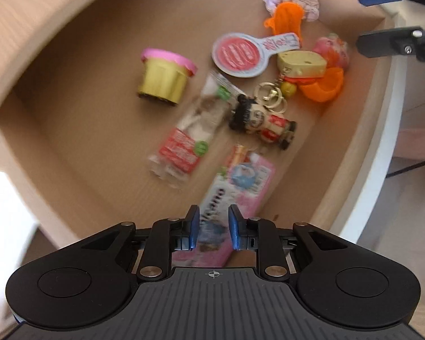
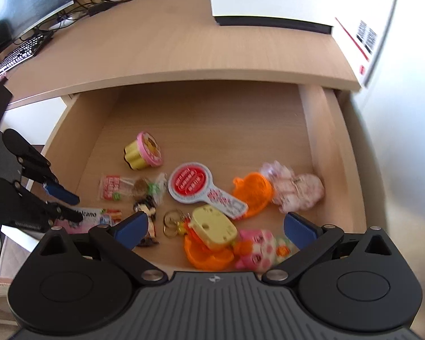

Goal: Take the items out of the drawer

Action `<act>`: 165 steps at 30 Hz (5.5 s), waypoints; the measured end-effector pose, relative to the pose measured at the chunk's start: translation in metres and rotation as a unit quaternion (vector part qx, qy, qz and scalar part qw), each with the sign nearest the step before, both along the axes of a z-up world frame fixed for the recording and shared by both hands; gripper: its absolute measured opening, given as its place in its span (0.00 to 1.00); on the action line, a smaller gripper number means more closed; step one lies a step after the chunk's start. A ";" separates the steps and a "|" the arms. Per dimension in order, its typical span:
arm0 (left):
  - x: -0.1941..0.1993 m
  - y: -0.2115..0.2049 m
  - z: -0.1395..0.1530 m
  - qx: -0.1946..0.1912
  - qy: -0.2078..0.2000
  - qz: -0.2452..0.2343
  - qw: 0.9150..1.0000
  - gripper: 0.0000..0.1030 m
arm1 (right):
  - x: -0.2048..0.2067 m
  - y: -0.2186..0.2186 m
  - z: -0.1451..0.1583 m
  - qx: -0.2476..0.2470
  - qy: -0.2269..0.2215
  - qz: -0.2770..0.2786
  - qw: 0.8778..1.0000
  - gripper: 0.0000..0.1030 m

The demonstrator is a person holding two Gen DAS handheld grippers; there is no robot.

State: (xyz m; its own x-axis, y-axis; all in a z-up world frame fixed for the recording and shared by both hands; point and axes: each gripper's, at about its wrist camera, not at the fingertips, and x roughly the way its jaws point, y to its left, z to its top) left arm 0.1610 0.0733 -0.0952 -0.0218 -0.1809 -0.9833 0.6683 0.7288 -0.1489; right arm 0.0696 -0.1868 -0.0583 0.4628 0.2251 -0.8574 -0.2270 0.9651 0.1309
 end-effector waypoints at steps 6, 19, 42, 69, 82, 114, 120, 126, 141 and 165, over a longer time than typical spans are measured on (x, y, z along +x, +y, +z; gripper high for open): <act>0.008 0.003 -0.008 -0.029 0.016 0.029 0.999 0.27 | 0.008 0.005 -0.001 -0.003 0.007 0.010 1.000 1.00; 0.006 0.053 0.038 -0.127 -0.099 0.246 0.956 0.25 | 0.062 -0.001 -0.056 -0.019 0.234 -0.026 0.972 0.96; 0.008 0.047 0.023 -0.107 0.062 0.209 0.970 0.19 | 0.094 0.019 -0.030 -0.078 0.246 0.052 0.965 0.80; 0.016 0.040 0.078 -0.175 -0.186 0.316 0.914 0.24 | 0.070 0.000 0.008 -0.035 0.000 -0.036 0.999 0.80; 0.011 0.024 0.059 -0.147 -0.160 0.361 0.907 0.24 | 0.059 0.004 -0.013 -0.019 0.017 0.026 0.999 0.81; -0.065 0.074 0.077 -0.199 -0.196 0.468 0.839 0.24 | 0.012 0.057 0.031 -0.058 -0.061 0.105 0.991 0.77; -0.062 0.086 0.088 -0.210 -0.225 0.492 0.814 0.24 | 0.073 0.122 -0.005 -0.026 -0.132 0.177 0.975 0.77; -0.059 0.093 0.094 -0.205 -0.235 0.508 0.803 0.24 | 0.105 0.167 -0.047 -0.035 -0.185 0.171 0.967 0.77; -0.058 0.103 0.084 -0.182 -0.228 0.557 0.778 0.24 | 0.167 0.182 -0.068 0.052 -0.147 0.072 0.985 0.53; -0.092 0.132 0.074 -0.259 -0.286 0.552 0.739 0.24 | 0.110 0.126 -0.041 0.021 -0.204 0.183 0.962 0.55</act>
State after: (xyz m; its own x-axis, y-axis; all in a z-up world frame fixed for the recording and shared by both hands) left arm 0.0691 0.2054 -0.0210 0.8126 -0.1345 -0.5672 -0.2292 0.8210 -0.5230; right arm 0.1796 -0.0606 -0.0990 0.6414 0.4671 -0.6086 -0.5909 0.8068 -0.0036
